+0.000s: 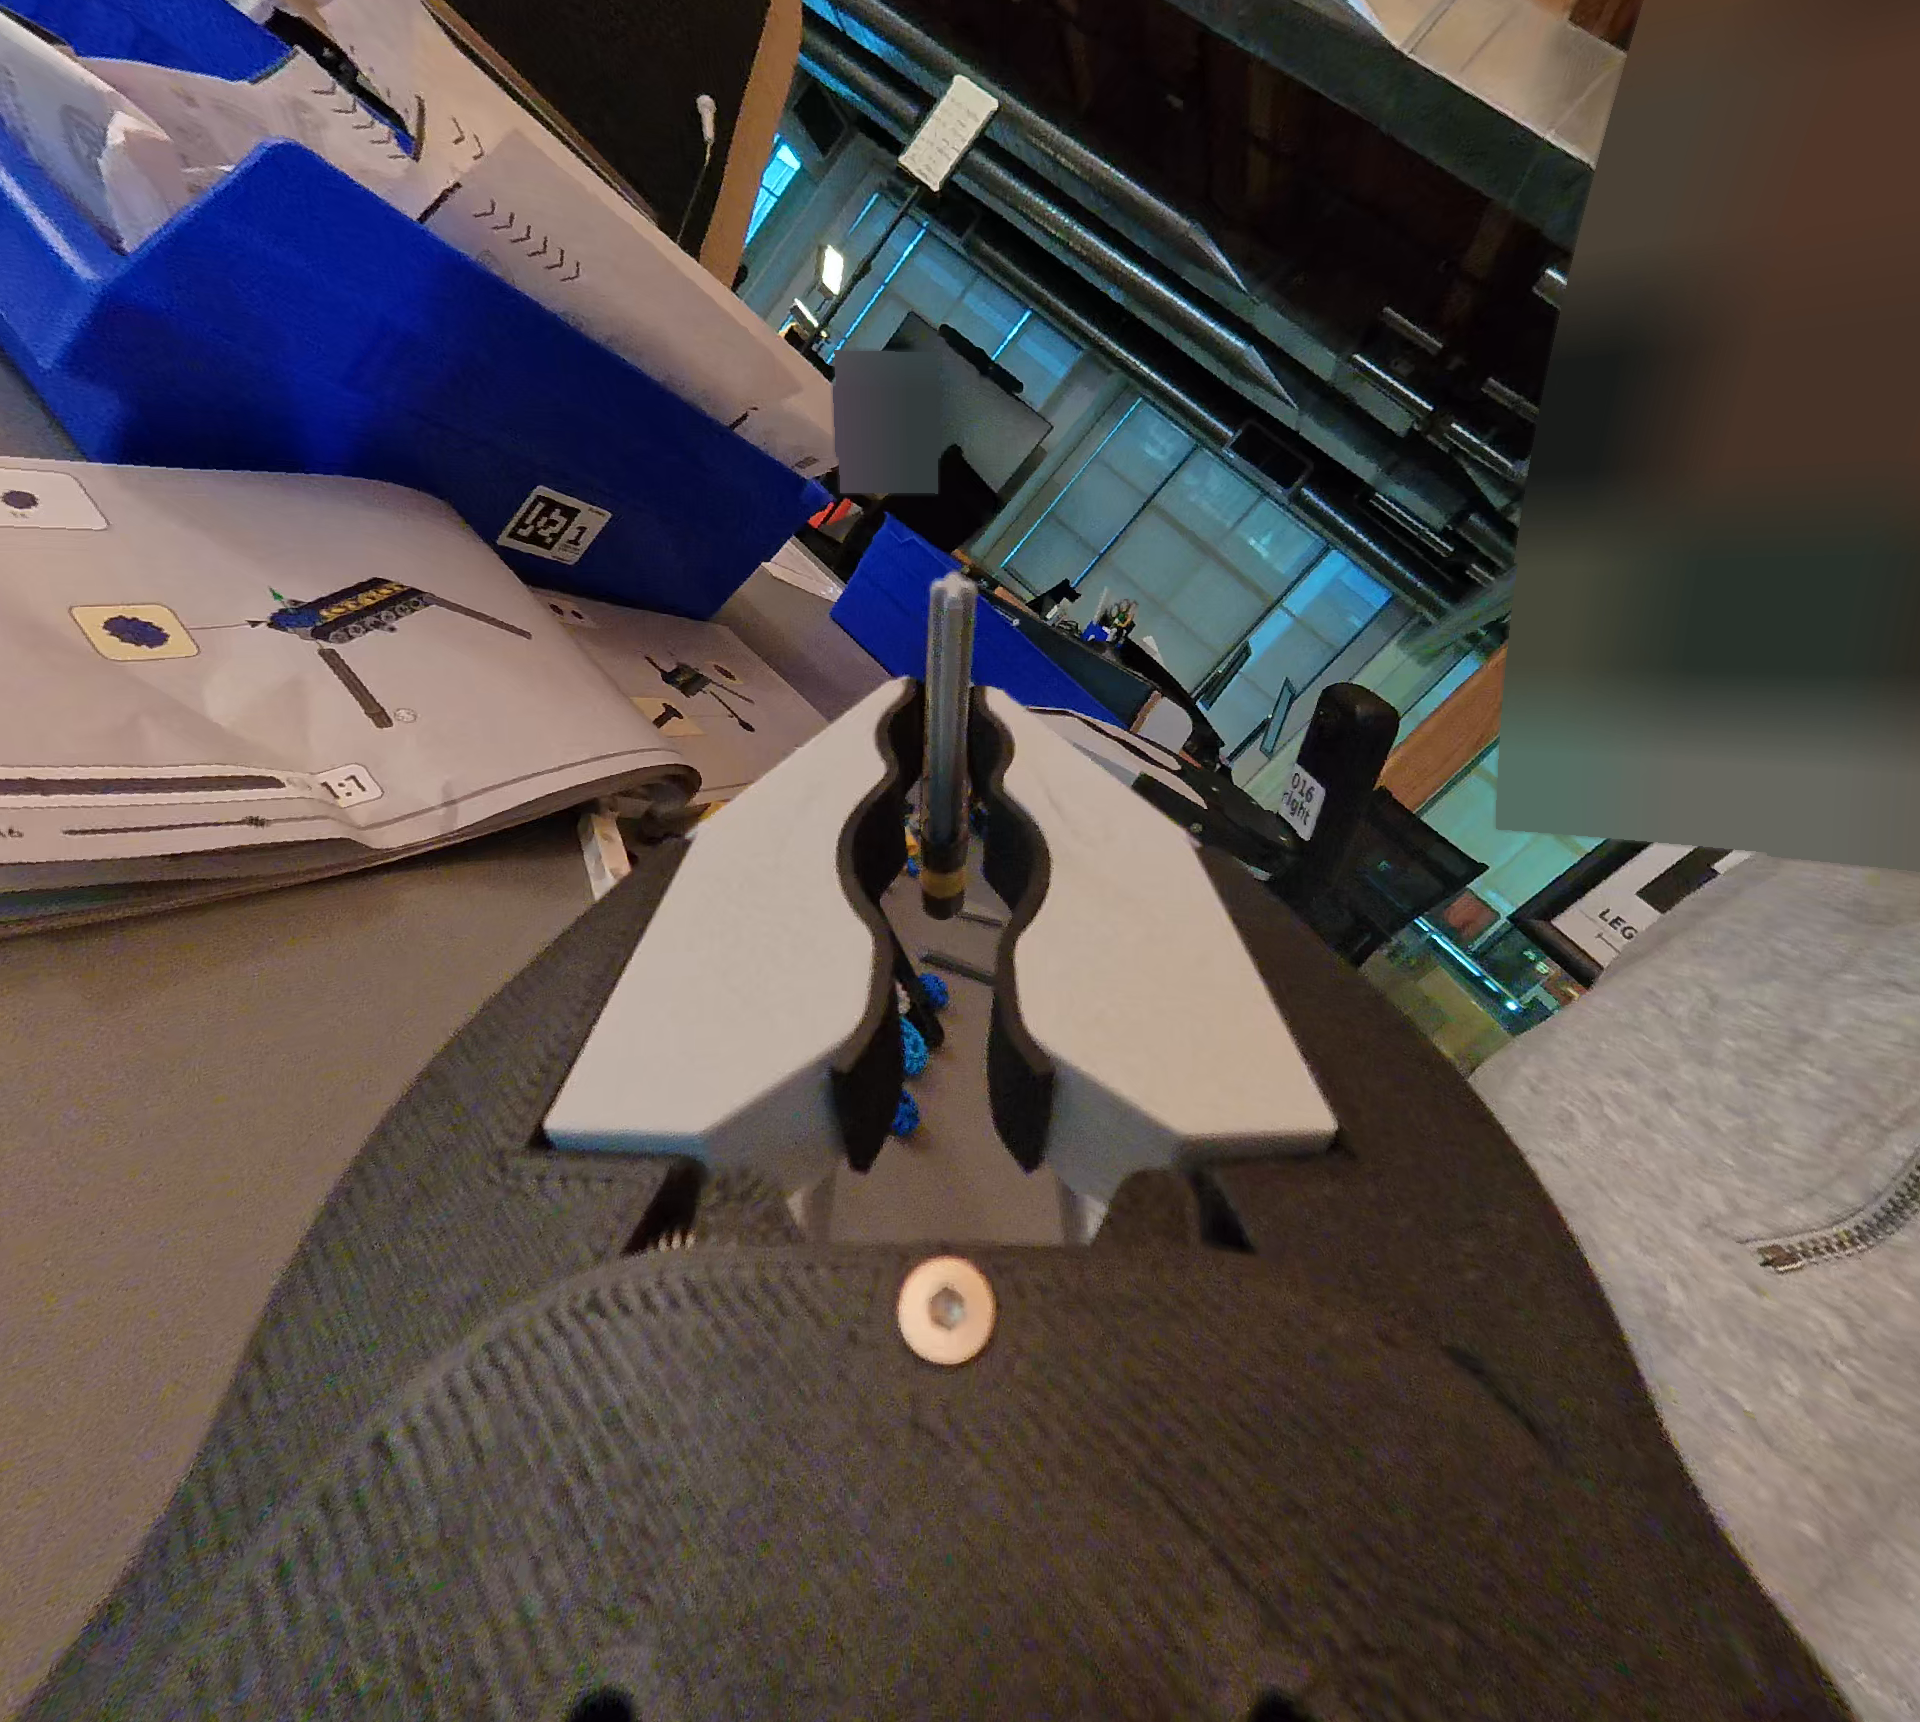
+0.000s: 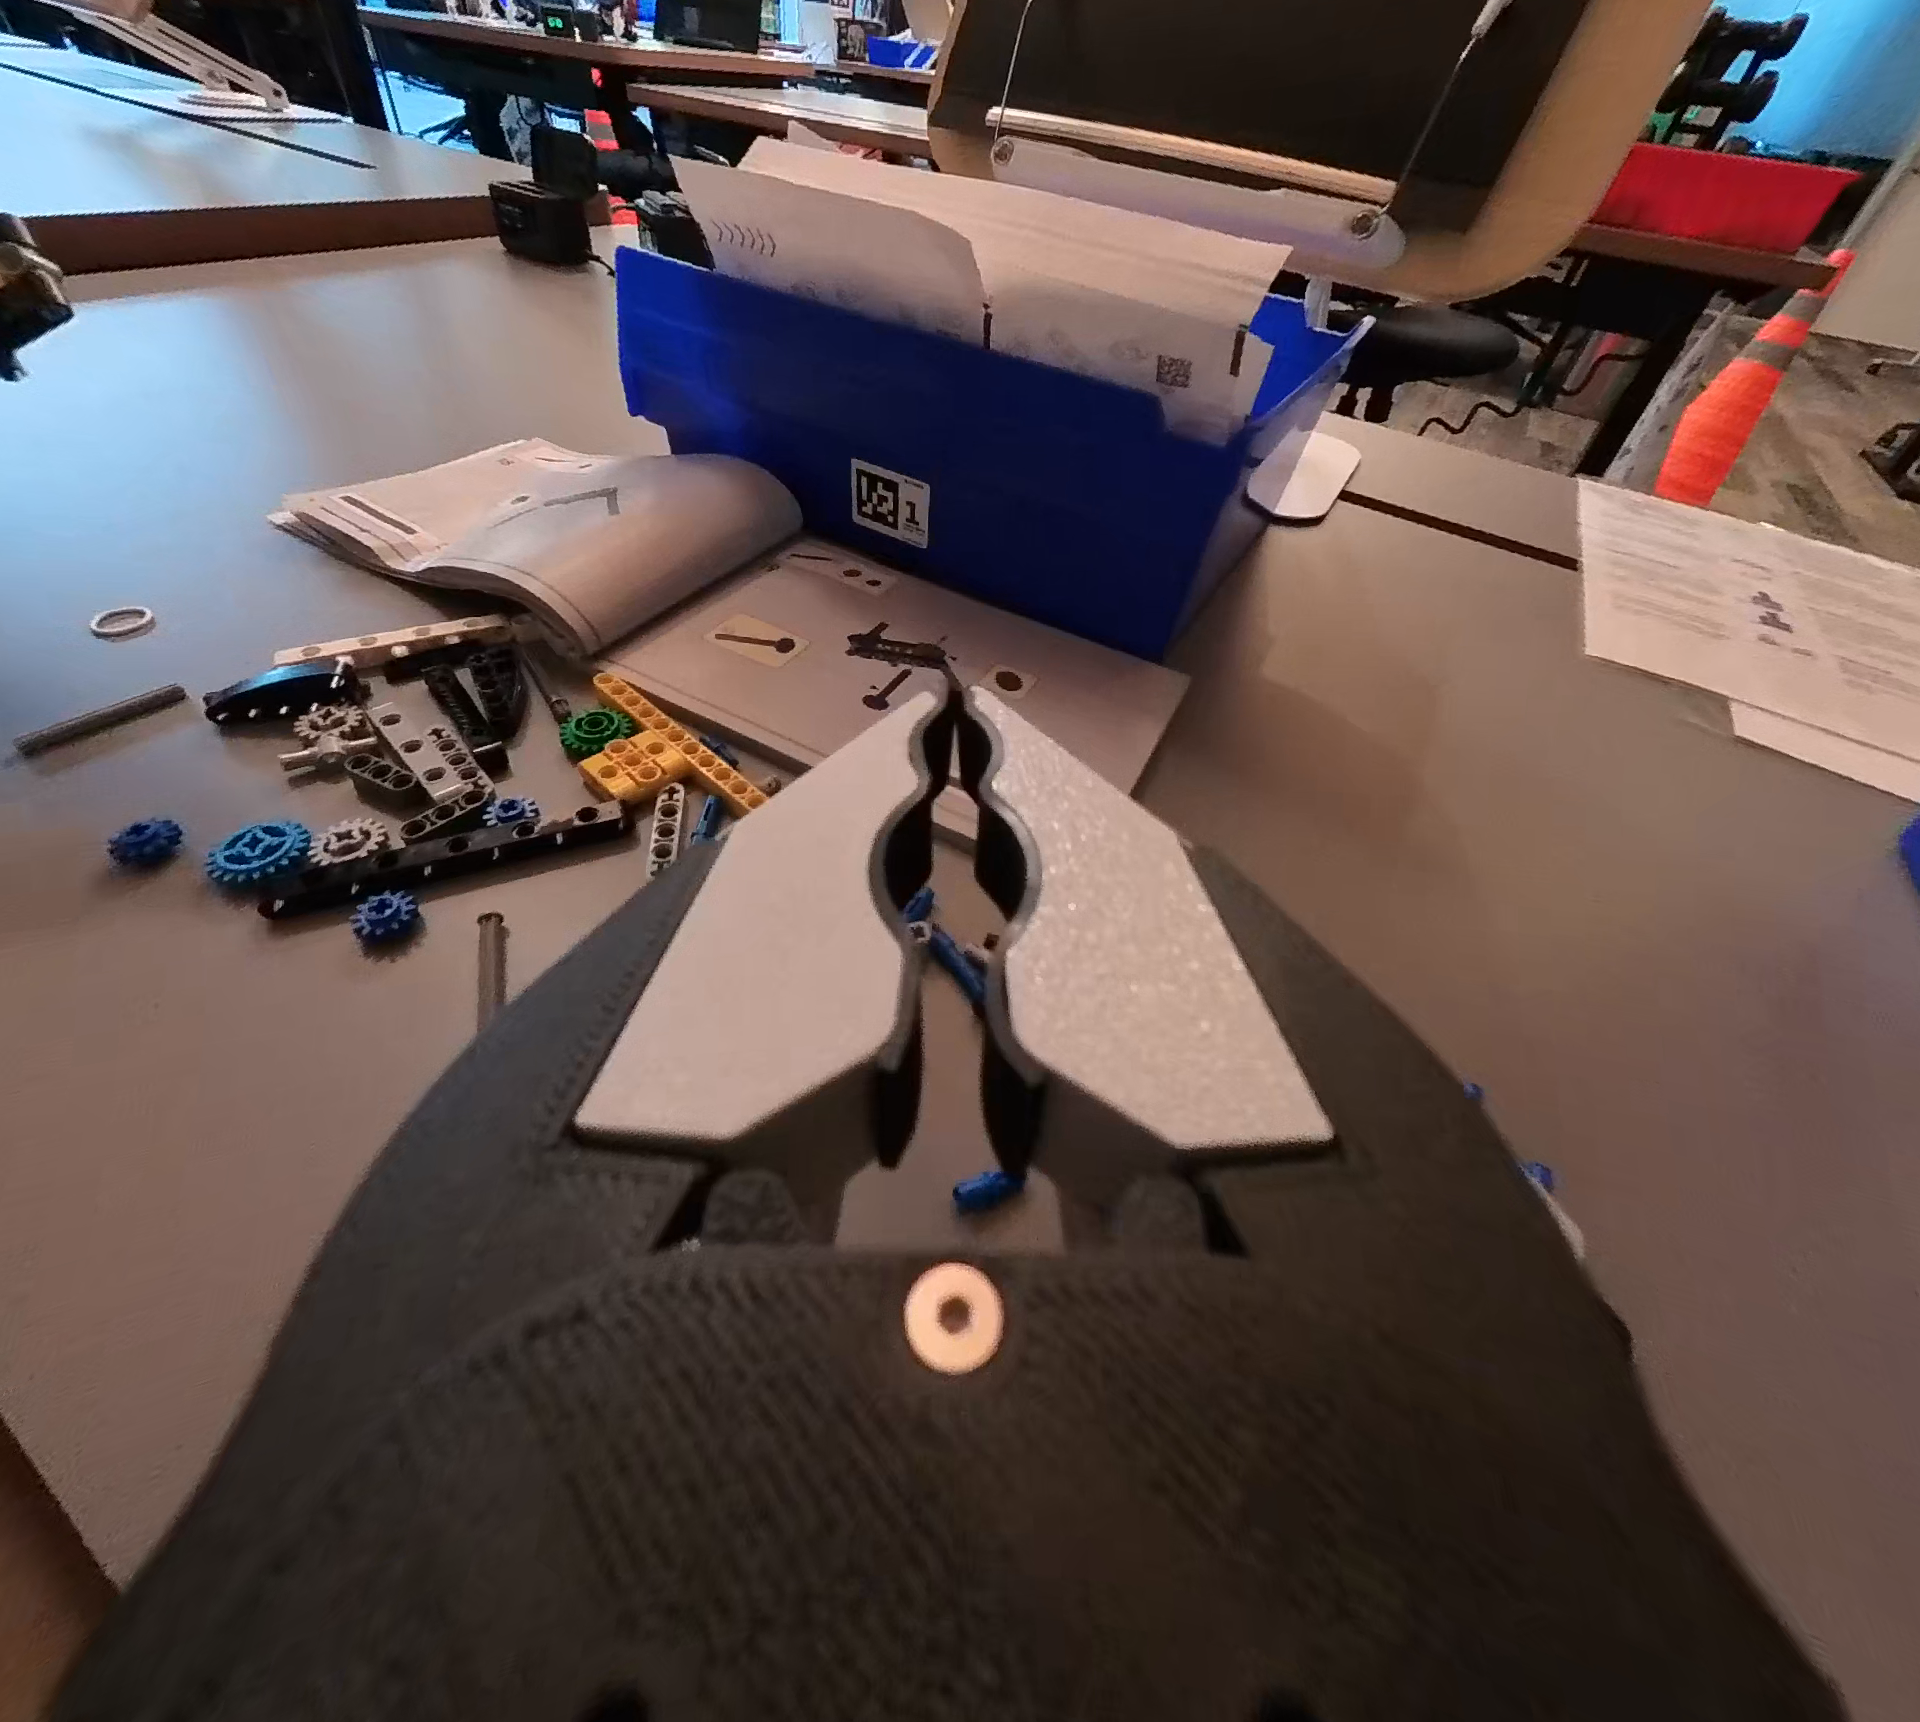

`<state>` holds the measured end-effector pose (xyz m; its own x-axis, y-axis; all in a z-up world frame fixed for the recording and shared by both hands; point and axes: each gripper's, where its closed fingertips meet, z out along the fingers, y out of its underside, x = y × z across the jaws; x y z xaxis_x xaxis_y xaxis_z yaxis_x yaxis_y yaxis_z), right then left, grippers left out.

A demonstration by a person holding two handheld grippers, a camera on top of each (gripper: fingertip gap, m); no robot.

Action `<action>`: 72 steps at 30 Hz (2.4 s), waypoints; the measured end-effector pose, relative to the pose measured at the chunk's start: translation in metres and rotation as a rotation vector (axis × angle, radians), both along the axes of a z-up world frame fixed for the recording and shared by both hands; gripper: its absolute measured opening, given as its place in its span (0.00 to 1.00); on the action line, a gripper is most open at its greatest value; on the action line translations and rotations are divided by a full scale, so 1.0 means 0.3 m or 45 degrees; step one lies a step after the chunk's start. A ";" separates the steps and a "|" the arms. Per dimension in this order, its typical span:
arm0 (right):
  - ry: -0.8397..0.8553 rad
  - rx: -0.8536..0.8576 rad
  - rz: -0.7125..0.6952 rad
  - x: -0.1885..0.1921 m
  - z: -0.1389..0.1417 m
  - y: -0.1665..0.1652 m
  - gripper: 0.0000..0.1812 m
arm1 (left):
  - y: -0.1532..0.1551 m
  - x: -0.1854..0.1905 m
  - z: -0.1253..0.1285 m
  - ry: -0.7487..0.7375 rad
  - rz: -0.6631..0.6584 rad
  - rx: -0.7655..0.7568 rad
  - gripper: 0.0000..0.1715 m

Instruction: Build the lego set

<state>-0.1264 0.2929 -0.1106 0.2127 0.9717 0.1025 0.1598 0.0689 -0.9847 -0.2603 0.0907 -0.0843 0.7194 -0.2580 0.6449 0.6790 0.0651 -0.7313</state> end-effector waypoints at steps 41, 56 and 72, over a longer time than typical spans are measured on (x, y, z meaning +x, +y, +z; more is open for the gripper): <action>-0.085 0.037 0.006 -0.021 -0.028 -0.010 0.00 | -0.012 0.012 0.003 -0.091 -0.045 0.024 0.03; -0.100 0.049 0.005 -0.023 -0.032 -0.013 0.00 | -0.012 0.009 0.000 -0.097 -0.040 0.016 0.03; -0.188 0.150 0.070 -0.095 -0.047 -0.081 0.01 | -0.012 -0.010 -0.010 -0.120 -0.019 0.006 0.03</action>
